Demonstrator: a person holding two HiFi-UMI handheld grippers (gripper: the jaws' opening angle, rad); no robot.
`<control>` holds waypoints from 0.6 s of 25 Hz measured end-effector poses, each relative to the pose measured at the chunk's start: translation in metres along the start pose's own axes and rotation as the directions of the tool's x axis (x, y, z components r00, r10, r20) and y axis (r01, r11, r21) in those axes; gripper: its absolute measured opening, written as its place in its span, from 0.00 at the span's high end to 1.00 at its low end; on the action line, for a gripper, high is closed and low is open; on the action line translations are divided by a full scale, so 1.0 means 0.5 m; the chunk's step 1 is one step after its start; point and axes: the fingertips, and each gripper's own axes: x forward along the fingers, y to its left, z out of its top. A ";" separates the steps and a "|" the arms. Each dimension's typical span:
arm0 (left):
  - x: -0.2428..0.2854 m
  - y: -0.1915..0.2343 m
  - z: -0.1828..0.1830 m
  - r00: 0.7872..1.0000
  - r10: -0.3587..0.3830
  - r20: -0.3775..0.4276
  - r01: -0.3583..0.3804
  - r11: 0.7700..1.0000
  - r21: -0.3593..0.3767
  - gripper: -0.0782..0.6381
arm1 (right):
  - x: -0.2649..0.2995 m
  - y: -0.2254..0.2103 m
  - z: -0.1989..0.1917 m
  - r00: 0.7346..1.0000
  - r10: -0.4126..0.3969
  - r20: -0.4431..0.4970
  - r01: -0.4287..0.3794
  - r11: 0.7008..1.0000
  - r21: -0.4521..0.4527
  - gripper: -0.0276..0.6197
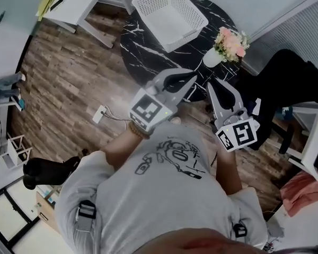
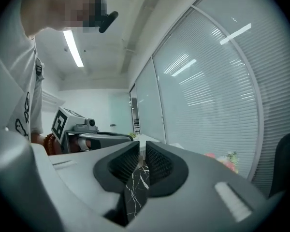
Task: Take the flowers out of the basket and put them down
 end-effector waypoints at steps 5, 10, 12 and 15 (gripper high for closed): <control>-0.051 -0.026 0.041 0.998 0.032 0.057 -0.030 0.999 -0.025 0.89 | -0.013 0.067 0.032 0.999 0.052 0.015 -0.052 0.999 -0.001 0.92; -0.068 -0.048 0.060 0.995 0.053 0.083 -0.053 0.999 -0.012 0.89 | -0.026 0.093 0.046 0.997 0.073 0.026 -0.073 0.997 -0.002 0.95; -0.070 -0.052 0.057 0.995 0.056 0.082 -0.055 0.998 -0.016 0.89 | -0.030 0.097 0.049 0.997 0.075 0.030 -0.075 0.997 -0.005 0.95; -0.070 -0.055 0.055 0.996 0.053 0.078 -0.052 0.999 -0.015 0.89 | -0.031 0.103 0.053 0.996 0.081 0.029 -0.081 0.997 -0.011 0.95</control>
